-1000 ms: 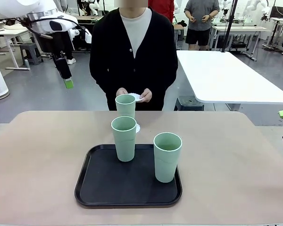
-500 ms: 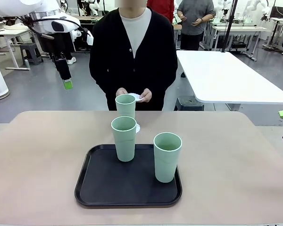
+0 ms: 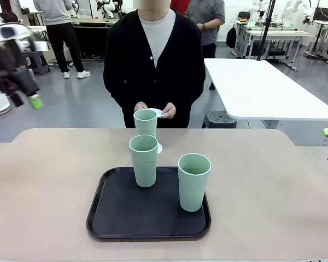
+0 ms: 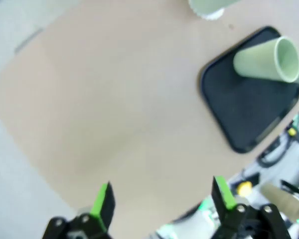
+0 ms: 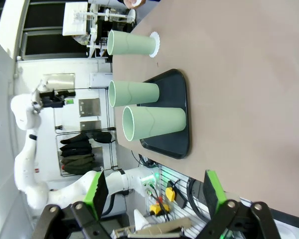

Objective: Place coasters on the table and set cups on them.
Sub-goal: Take one Reusable plastic cup from the Flat Tray and place it on a coaster set by the human.

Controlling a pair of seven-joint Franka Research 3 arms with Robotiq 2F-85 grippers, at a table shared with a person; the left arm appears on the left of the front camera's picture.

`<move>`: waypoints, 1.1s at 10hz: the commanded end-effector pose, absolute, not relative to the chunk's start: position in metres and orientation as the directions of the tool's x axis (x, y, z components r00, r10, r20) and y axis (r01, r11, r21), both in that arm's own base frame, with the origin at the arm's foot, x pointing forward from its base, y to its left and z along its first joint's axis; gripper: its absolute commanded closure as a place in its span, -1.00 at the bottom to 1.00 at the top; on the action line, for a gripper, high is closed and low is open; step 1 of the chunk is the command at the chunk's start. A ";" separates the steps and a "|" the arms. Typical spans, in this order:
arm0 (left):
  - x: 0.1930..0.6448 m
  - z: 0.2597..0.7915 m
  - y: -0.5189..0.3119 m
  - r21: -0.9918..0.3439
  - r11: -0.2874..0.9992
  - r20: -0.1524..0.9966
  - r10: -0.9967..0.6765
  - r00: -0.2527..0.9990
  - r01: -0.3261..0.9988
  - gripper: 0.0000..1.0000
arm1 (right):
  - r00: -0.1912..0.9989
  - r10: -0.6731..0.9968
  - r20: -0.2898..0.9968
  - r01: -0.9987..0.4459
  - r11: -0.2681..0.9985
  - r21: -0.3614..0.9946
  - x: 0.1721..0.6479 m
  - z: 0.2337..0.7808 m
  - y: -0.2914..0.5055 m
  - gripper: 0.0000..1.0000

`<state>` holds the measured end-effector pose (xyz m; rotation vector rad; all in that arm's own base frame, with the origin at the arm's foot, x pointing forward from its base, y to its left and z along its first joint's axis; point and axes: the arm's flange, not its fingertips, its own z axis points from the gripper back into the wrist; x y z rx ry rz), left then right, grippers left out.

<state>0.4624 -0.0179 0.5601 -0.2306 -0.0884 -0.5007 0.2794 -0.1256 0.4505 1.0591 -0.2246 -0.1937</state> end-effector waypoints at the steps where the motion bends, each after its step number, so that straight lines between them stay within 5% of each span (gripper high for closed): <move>1: 0.414 0.560 -0.006 -0.223 0.851 0.201 -0.438 0.876 0.476 -1.00 | 0.961 -0.261 0.094 0.040 0.465 0.884 0.280 0.450 -0.126 -1.00; 4: 0.371 0.553 0.016 -0.253 0.836 0.244 -0.432 0.868 0.487 -1.00 | 0.961 -0.261 0.094 0.040 0.465 0.884 0.280 0.450 -0.126 -1.00; 5: 0.379 0.557 0.030 -0.394 0.785 0.273 -0.397 0.876 0.479 -1.00 | 0.961 -0.261 0.094 0.040 0.465 0.884 0.280 0.450 -0.126 -1.00; 7: 0.405 0.551 0.076 -0.749 0.521 0.273 -0.320 0.907 0.409 -1.00 | 0.961 -0.261 0.094 0.040 0.465 0.884 0.280 0.450 -0.126 -1.00; 11: 0.410 0.508 0.190 -0.951 0.152 0.271 0.003 0.962 0.268 -1.00 | 0.961 -0.261 0.094 0.040 0.465 0.884 0.280 0.450 -0.126 -1.00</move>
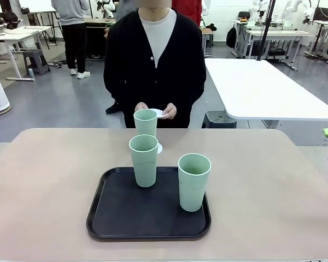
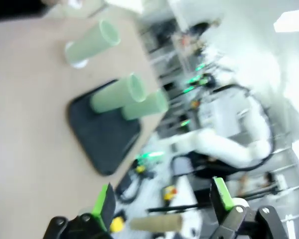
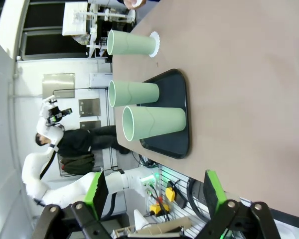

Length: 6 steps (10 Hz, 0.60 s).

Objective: Place coasters on the table and set cups on them.
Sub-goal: Take one Reusable plastic cup from the Flat Tray and place it on a coaster set by the human.

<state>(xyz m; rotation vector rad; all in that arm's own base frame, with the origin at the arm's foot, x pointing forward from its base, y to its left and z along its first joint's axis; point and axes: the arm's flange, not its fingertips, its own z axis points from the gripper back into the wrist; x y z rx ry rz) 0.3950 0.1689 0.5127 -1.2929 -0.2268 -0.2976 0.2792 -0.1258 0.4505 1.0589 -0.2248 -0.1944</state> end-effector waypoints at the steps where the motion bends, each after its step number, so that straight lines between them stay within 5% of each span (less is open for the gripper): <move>1: 0.401 0.493 0.208 -0.967 0.147 0.224 0.080 0.971 0.210 -1.00 | 0.961 -0.261 0.094 0.040 0.465 0.884 0.280 0.450 -0.126 -1.00; 6: 0.381 0.470 0.229 -0.962 0.265 0.101 0.117 0.988 0.067 -1.00 | 0.961 -0.261 0.094 0.040 0.465 0.884 0.280 0.450 -0.126 -1.00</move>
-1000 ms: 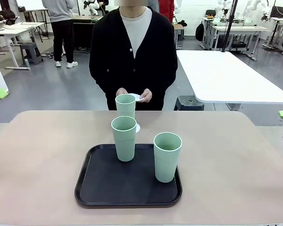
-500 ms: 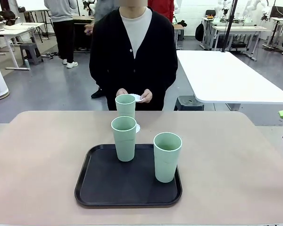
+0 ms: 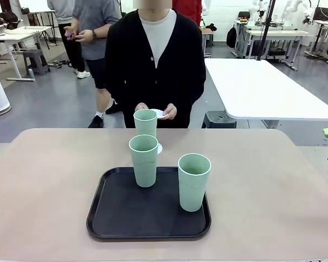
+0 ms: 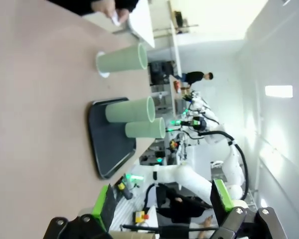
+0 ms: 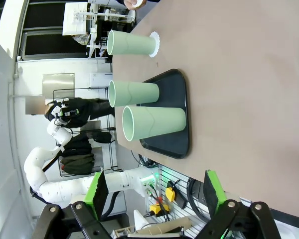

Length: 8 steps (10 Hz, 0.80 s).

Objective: Place coasters on the table and set cups on them.
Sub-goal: Take one Reusable plastic cup from the Flat Tray and place it on a coaster set by the human.

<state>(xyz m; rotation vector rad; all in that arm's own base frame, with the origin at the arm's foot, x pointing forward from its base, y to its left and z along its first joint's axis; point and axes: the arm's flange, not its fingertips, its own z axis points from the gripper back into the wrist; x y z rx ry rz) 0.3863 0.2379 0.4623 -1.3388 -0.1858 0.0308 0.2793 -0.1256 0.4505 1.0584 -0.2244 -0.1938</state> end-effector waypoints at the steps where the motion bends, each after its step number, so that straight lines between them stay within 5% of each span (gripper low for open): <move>1: 0.380 0.469 0.230 -0.955 0.289 0.094 0.083 0.992 0.066 -1.00 | 0.961 -0.261 0.094 0.040 0.465 0.884 0.280 0.450 -0.126 -1.00; 8: 0.387 0.466 0.233 -0.964 0.254 0.108 0.109 0.988 0.078 -1.00 | 0.961 -0.261 0.094 0.040 0.465 0.884 0.280 0.450 -0.126 -1.00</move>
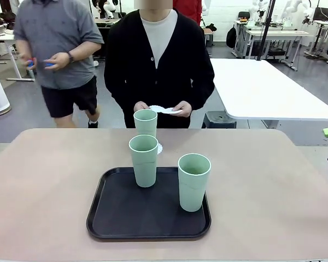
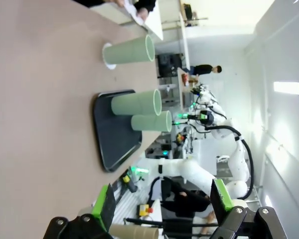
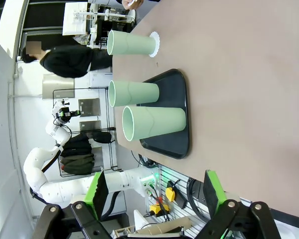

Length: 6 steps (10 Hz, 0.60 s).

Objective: Place coasters on the table and set cups on them.
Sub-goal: Take one Reusable plastic cup from the Flat Tray and place it on a coaster set by the human.

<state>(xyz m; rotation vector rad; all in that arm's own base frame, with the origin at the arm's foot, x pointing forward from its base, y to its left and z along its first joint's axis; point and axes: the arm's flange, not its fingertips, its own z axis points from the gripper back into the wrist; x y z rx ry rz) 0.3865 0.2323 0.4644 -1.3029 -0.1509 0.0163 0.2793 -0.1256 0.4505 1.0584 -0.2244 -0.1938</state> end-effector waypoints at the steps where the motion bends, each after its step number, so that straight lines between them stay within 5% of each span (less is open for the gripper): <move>1: 0.387 0.466 0.233 -0.964 0.254 0.108 0.109 0.988 0.078 -1.00 | 0.961 -0.261 0.094 0.040 0.465 0.884 0.280 0.450 -0.126 -1.00; 6: 0.387 0.466 0.233 -0.964 0.254 0.108 0.109 0.988 0.078 -1.00 | 0.961 -0.261 0.094 0.040 0.465 0.884 0.280 0.450 -0.126 -1.00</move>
